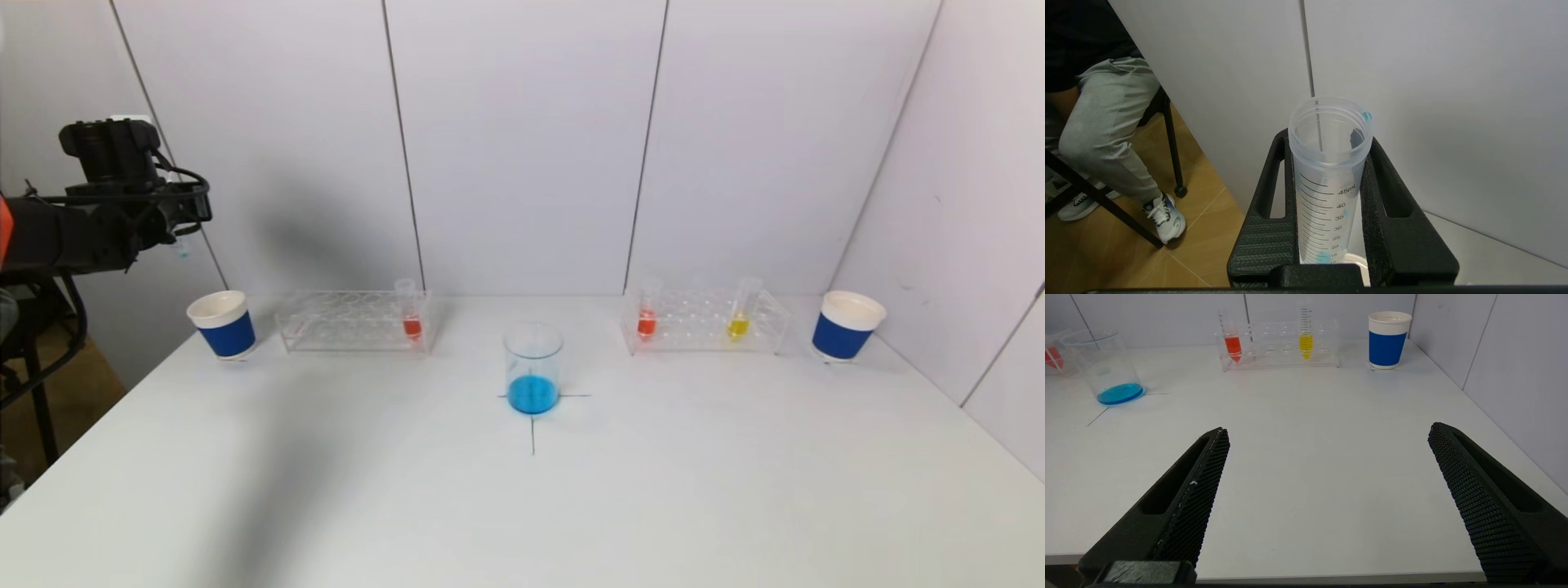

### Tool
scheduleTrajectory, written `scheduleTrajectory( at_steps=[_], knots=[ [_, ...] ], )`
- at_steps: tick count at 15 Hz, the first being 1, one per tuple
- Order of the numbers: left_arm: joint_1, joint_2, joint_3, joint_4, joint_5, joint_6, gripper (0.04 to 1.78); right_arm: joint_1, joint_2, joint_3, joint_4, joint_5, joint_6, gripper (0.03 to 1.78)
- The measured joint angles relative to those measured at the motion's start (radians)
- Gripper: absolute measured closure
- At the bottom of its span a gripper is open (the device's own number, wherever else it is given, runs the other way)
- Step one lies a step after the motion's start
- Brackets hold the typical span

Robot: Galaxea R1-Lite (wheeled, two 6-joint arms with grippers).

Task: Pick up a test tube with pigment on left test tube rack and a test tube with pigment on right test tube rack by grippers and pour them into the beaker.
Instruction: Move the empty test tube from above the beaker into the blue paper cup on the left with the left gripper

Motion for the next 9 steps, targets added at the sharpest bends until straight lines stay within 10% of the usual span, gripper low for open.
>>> scheduleTrajectory(
  at_steps=[9],
  knots=[
    [-0.008,0.029,0.242,-0.229,-0.016,0.002,1.37,0.0,0.0,0.0,0.0,0.0,0.0,0.04]
  ],
)
